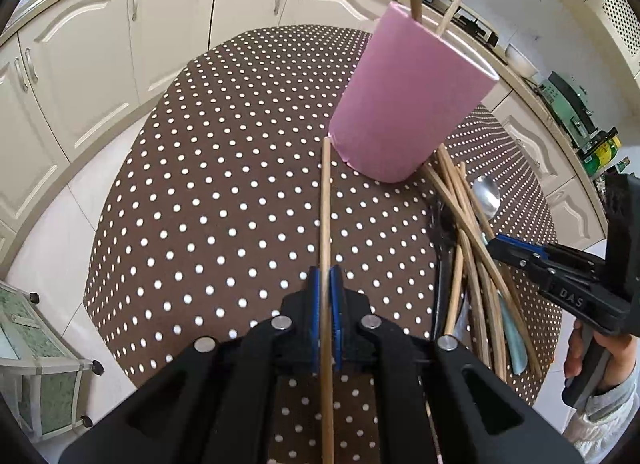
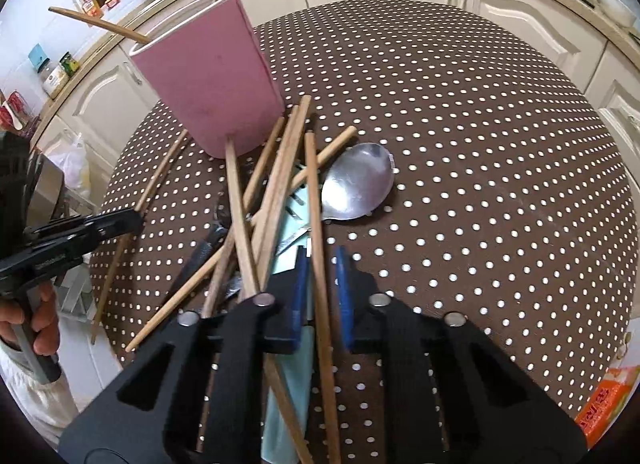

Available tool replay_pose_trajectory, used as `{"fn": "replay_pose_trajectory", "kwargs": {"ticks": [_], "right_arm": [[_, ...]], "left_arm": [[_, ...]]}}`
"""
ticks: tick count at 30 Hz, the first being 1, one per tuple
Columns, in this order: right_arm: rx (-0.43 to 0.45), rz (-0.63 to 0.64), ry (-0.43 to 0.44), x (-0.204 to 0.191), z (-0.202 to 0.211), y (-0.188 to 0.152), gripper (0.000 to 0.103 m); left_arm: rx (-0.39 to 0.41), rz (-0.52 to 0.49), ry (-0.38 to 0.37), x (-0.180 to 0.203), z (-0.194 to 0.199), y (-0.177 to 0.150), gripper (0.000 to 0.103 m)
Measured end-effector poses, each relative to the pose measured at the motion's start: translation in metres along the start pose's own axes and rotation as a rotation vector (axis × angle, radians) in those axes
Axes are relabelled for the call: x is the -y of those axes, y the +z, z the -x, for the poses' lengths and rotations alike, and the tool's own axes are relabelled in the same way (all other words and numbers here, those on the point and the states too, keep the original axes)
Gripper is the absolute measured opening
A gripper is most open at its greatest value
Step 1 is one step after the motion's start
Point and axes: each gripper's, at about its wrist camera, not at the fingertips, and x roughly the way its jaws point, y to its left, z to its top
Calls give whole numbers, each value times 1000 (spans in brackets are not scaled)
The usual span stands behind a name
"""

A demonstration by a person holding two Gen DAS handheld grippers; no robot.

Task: Organize utensils
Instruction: 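Grasp another chopstick with the left tool while the right tool grasps one too, then lift both held chopsticks up from the pile toward the pink cup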

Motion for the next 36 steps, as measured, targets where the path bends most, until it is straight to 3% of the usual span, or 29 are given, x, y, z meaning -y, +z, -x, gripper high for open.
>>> {"fn": "replay_pose_trajectory", "kwargs": {"ticks": [10,15,24,36], "right_arm": [[42,-16,0,10,17,-6,6],[105,-29,11,14,35,-5,6],[252,-32,35,12,76,-8,6],[413,-17,73,-10,118,1,6]], "left_arm": [[-109,5,-6,2,-15,32,6],[-103,-32,24,12,-19,40,6],[79,-70,-40,30,8,19,5],[411,-223,-130,73,63,-20,5]]}}
